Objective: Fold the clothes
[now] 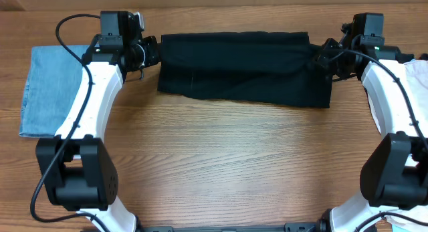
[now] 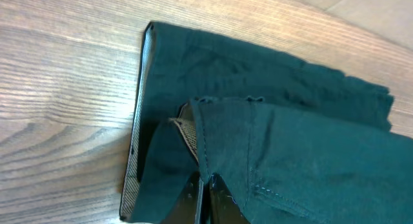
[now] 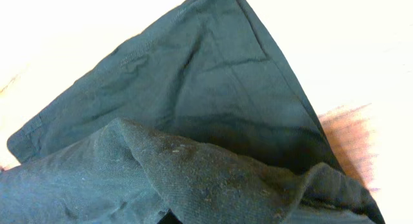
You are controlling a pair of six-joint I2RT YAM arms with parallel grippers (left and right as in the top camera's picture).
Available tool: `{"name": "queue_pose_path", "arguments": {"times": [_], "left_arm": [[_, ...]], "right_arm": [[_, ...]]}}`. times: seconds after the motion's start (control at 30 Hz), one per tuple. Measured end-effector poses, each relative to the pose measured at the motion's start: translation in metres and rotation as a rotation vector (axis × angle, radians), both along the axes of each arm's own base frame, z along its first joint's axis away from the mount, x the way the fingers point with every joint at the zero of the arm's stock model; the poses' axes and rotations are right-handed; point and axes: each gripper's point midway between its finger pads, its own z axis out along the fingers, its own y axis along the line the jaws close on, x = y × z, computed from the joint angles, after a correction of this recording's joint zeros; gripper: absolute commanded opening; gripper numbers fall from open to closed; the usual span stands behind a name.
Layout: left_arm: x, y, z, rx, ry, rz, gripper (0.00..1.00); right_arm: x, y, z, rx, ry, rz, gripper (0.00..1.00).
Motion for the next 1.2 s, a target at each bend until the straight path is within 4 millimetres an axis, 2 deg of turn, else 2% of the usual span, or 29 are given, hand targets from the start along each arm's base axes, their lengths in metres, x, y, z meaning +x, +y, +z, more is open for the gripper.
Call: {"name": "queue_pose_path", "arguments": {"times": [0.1,0.27,0.33,0.37,0.4,0.43,0.47,0.5,0.57,0.6,0.7,0.73,0.8,0.83,0.9,0.93,0.97,1.03,1.13,1.2], "left_arm": [[0.011,0.004,-0.016,0.019,0.000,0.016,0.04],[0.025,0.012,-0.040,0.077,0.001,0.055,0.05],[0.034,0.013,-0.044,0.081,-0.025,0.061,0.07],[0.040,0.014,-0.048,0.082,-0.039,0.063,0.13],[0.044,0.014,-0.055,0.084,-0.040,0.065,0.27],[0.048,0.015,-0.060,0.087,-0.048,0.071,0.37],[0.052,0.017,-0.065,0.094,-0.052,0.081,0.56],[0.055,0.020,-0.069,0.098,-0.057,0.094,0.70],[0.062,0.021,-0.069,0.101,-0.081,0.107,0.75],[0.068,0.021,-0.063,0.094,-0.116,0.108,0.75],[0.074,0.017,-0.052,0.063,-0.138,0.086,0.75],[0.076,0.014,-0.040,0.049,-0.128,0.073,0.68],[0.082,0.015,-0.002,0.052,-0.132,0.048,0.08],[0.075,0.014,0.006,0.057,-0.090,0.040,0.04],[0.059,0.014,0.025,0.065,-0.016,0.023,0.04],[0.046,0.013,0.025,0.065,0.037,0.012,0.04],[0.036,0.012,0.020,0.065,0.088,0.008,0.04],[0.015,0.009,0.005,0.069,0.188,-0.004,0.04],[0.001,-0.010,-0.019,0.083,0.239,-0.053,0.04],[-0.012,-0.034,-0.041,0.106,0.277,-0.107,0.04]], "right_arm": [[0.011,-0.001,-0.016,0.000,-0.001,0.001,0.04],[0.030,0.008,-0.071,0.001,0.041,0.023,0.04],[0.040,0.008,-0.080,0.000,0.019,0.025,0.07],[0.048,0.008,-0.080,-0.002,-0.011,0.025,0.18],[0.051,0.007,-0.082,-0.004,-0.023,0.025,0.28],[0.055,0.006,-0.082,-0.012,-0.037,0.019,0.41],[0.059,0.003,-0.080,-0.020,-0.055,0.016,0.50],[0.064,0.001,-0.078,-0.027,-0.077,0.005,0.65],[0.072,-0.001,-0.073,-0.039,-0.118,0.004,0.81],[0.081,-0.002,-0.066,-0.039,-0.164,0.000,0.83],[0.093,0.003,-0.053,-0.017,-0.240,0.026,0.83],[0.093,0.005,-0.050,0.000,-0.240,0.036,0.82],[0.087,0.009,-0.040,0.049,-0.190,0.076,0.70],[0.085,0.008,-0.030,0.052,-0.174,0.094,0.50],[0.079,0.010,-0.007,0.041,-0.153,0.153,0.14],[0.072,0.012,0.004,0.035,-0.133,0.181,0.04],[0.064,0.018,0.014,0.033,-0.113,0.210,0.04],[0.048,0.027,0.014,0.042,-0.055,0.243,0.04],[0.030,0.039,-0.005,0.047,0.020,0.290,0.04],[0.014,0.054,-0.027,0.033,0.072,0.357,0.04]]}}
